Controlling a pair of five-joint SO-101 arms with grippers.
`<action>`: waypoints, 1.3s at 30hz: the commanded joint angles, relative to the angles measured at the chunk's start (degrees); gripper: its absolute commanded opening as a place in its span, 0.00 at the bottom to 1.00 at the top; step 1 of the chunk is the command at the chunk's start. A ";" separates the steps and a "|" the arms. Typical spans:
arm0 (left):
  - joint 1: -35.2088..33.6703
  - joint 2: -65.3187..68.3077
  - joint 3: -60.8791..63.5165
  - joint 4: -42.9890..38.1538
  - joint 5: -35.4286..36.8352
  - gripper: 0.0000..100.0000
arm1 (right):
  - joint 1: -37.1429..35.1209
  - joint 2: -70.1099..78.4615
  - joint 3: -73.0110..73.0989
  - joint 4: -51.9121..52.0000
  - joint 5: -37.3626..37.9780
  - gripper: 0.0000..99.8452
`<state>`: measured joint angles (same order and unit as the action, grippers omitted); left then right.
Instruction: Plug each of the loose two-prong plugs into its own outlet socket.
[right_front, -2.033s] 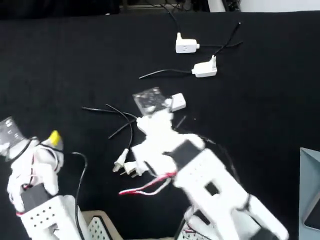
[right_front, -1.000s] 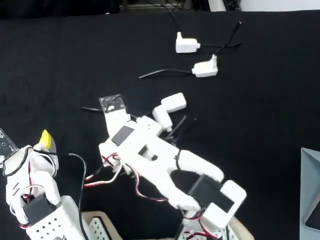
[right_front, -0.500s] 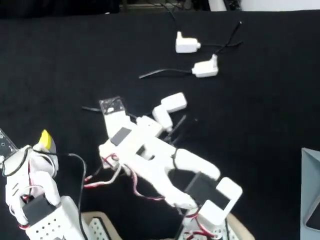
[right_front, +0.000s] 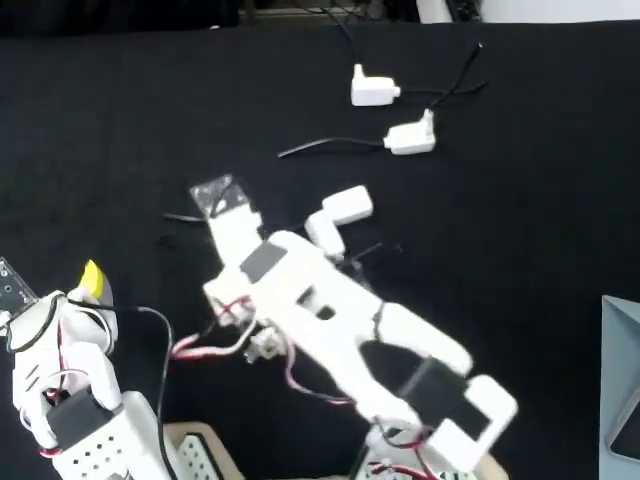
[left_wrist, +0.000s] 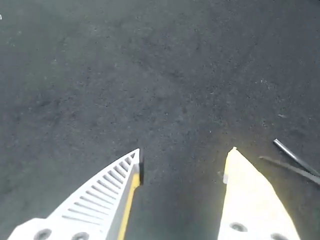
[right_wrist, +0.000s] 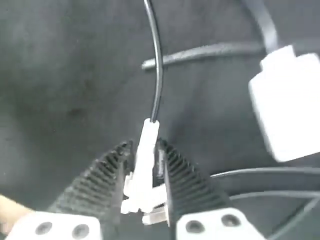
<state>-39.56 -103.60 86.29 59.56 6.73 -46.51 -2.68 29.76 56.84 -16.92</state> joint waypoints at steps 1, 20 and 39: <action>-0.48 -0.44 -0.31 0.18 0.18 0.27 | 5.36 -3.91 -0.04 -0.18 14.95 0.01; -0.31 -0.44 -0.22 0.18 0.18 0.27 | 5.89 7.52 0.66 -5.01 19.60 0.13; -0.31 -0.44 -0.22 0.18 0.18 0.27 | 5.71 7.96 -3.38 -0.09 13.89 0.09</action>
<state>-39.56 -103.60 86.29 59.56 6.73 -41.58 5.41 29.05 58.59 -2.33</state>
